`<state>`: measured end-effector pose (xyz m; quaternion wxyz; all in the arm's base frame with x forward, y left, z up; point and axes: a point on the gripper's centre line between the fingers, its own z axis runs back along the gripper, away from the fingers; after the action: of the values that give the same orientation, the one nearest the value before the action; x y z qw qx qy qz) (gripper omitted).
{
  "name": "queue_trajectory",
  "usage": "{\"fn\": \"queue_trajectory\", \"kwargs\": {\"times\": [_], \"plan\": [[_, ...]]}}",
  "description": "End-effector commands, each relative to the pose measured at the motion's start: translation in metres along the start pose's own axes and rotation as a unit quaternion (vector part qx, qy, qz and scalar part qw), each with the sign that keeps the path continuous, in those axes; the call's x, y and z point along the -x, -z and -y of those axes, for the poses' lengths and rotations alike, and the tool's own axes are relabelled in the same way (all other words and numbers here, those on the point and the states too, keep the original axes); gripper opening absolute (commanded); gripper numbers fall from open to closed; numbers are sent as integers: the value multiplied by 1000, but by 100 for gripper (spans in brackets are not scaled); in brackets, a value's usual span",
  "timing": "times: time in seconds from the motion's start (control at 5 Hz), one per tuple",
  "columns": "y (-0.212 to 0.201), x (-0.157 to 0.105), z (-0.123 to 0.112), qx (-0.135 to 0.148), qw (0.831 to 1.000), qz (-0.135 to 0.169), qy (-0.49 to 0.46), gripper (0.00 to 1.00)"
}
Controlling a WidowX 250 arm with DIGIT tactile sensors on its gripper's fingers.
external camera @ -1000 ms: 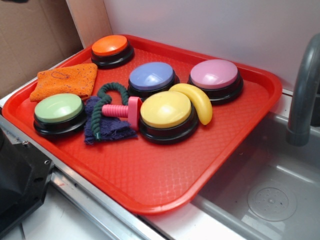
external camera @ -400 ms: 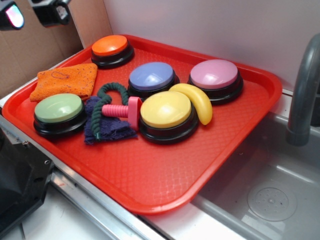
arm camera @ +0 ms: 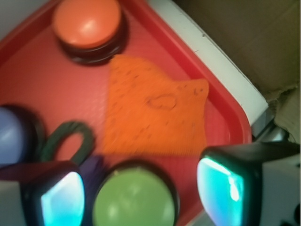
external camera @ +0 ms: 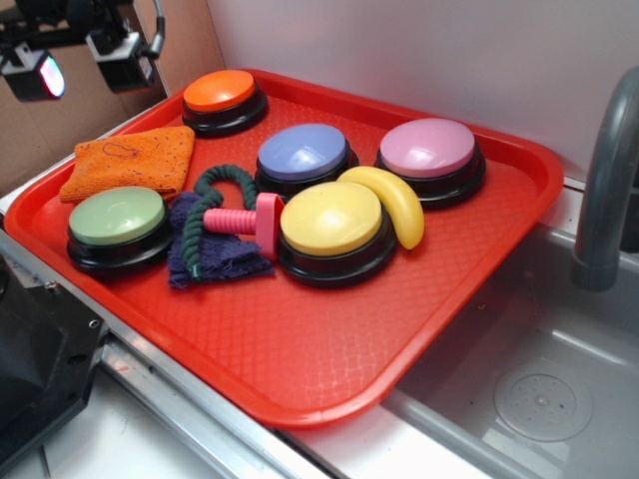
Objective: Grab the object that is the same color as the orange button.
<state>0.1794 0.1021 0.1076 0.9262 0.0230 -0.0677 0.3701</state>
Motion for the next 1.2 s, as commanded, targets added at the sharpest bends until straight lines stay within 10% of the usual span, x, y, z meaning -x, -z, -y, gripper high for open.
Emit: {"fn": "queue_trajectory", "kwargs": {"times": [0.0,0.6,0.8,1.0], "plan": [[53,-20,-22,43,999,5,-22,100],[84,-21,-12,55,998,8,-31,100],[87,-20,-10,43,998,9,-42,0],[90,-20,-8,48,998,10,-48,0]]}}
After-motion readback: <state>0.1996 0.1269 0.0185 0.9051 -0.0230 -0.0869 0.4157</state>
